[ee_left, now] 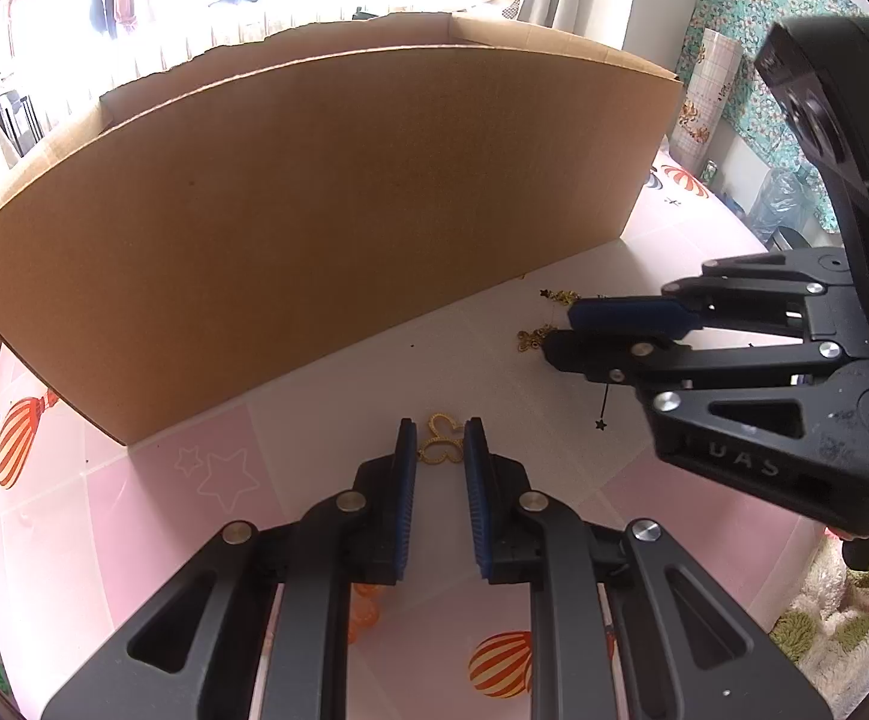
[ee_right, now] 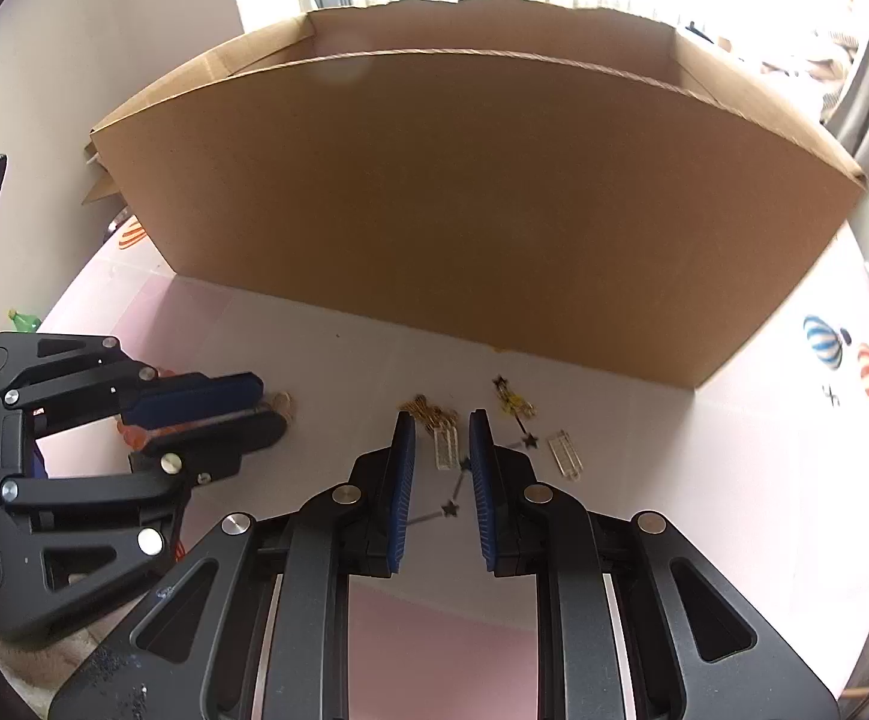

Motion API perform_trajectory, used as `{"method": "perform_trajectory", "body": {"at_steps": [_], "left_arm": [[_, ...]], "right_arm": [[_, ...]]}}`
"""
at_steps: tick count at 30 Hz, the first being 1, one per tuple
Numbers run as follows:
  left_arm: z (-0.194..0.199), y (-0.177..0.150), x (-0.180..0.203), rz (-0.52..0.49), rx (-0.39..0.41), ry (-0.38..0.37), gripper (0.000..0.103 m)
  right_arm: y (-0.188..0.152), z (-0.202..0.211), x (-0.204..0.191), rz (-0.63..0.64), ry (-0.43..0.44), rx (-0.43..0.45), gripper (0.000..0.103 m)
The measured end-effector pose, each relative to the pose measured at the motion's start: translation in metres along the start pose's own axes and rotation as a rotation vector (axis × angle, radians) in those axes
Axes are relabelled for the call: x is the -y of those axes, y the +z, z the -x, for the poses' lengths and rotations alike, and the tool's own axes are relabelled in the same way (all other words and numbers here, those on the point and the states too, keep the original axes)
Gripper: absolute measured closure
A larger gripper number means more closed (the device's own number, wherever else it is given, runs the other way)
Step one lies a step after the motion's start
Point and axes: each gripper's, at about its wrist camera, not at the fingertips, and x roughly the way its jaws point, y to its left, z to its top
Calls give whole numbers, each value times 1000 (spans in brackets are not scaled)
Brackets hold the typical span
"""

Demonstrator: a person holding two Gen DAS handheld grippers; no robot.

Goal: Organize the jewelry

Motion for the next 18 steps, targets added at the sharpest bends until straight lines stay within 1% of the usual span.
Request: {"method": "perform_trajectory", "body": {"at_steps": [4,7,10,11,13,15,16,17,18], "left_arm": [[0,0,0,-1,0,0,87],[0,0,1,-1,2,1,87],[-1,1,1,-1,4,1,87],[-1,0,1,-2,3,1,87],[-1,0,1,-2,3,2,87],[0,0,0,-2,3,2,87],[0,0,0,-1,3,1,87],[0,0,0,-1,3,2,87],[0,0,1,-2,3,2,87]], "right_arm": [[-6,5,9,-35,13,-17,85],[-8,8,13,-51,5,-25,85],[-5,10,9,-55,10,-2,84],[-6,14,15,-46,11,5,84],[-10,18,13,-21,12,13,84],[-14,18,8,4,14,3,88],[-15,16,8,13,12,-9,93],[-17,16,7,22,7,-3,97],[-18,17,6,30,7,-7,100]]}}
